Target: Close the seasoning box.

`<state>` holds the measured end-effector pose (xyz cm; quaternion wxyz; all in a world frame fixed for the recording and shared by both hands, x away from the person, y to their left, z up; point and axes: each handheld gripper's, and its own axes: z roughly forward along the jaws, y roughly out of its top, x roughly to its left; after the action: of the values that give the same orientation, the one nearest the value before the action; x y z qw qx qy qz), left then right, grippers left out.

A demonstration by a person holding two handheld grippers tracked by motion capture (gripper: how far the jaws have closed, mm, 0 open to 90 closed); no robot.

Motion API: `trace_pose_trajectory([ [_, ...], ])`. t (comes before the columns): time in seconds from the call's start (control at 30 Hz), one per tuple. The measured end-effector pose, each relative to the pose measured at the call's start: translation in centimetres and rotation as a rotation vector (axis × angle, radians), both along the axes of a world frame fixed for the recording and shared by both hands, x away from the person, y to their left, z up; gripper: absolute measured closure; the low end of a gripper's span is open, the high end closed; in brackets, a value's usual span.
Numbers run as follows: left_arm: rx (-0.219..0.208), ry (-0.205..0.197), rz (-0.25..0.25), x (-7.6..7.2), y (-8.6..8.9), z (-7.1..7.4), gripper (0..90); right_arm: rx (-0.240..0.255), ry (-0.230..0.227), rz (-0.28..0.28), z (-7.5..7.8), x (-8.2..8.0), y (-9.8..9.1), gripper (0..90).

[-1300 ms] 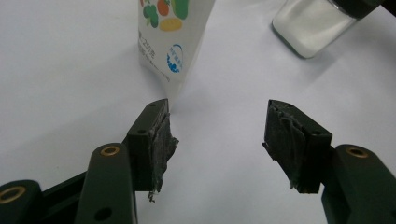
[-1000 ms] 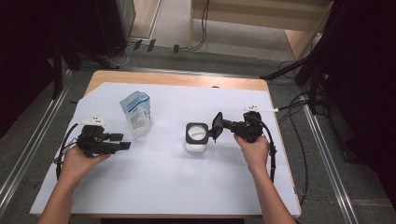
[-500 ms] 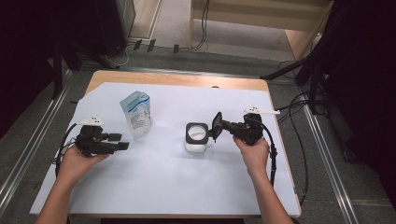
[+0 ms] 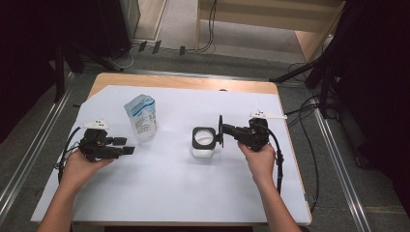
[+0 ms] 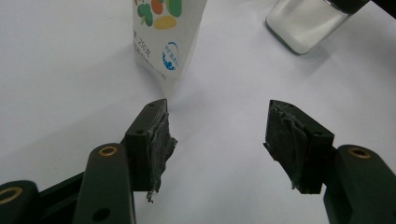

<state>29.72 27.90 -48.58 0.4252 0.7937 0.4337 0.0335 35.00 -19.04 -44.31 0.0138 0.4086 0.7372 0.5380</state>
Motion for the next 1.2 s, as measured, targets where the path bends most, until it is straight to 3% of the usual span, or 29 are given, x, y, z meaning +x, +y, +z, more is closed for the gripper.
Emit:
trace_pose_trajectory([
  [0.43,0.003,0.004,0.003,0.0,0.2,-0.1,40.1,-0.023,-0.005,0.027,-0.1,0.3,1.2,90.0],
  [0.8,0.006,0.010,0.008,0.0,0.3,-0.2,40.2,-0.078,0.014,0.048,-0.8,0.4,2.4,90.0],
  [1.07,0.007,0.011,-0.001,0.0,0.1,-0.2,40.2,-0.100,0.001,0.071,-1.0,0.3,3.1,90.0],
  [1.2,0.006,0.007,-0.002,-0.1,0.0,-0.1,40.3,-0.109,-0.018,0.072,-1.1,0.4,3.0,79.1],
])
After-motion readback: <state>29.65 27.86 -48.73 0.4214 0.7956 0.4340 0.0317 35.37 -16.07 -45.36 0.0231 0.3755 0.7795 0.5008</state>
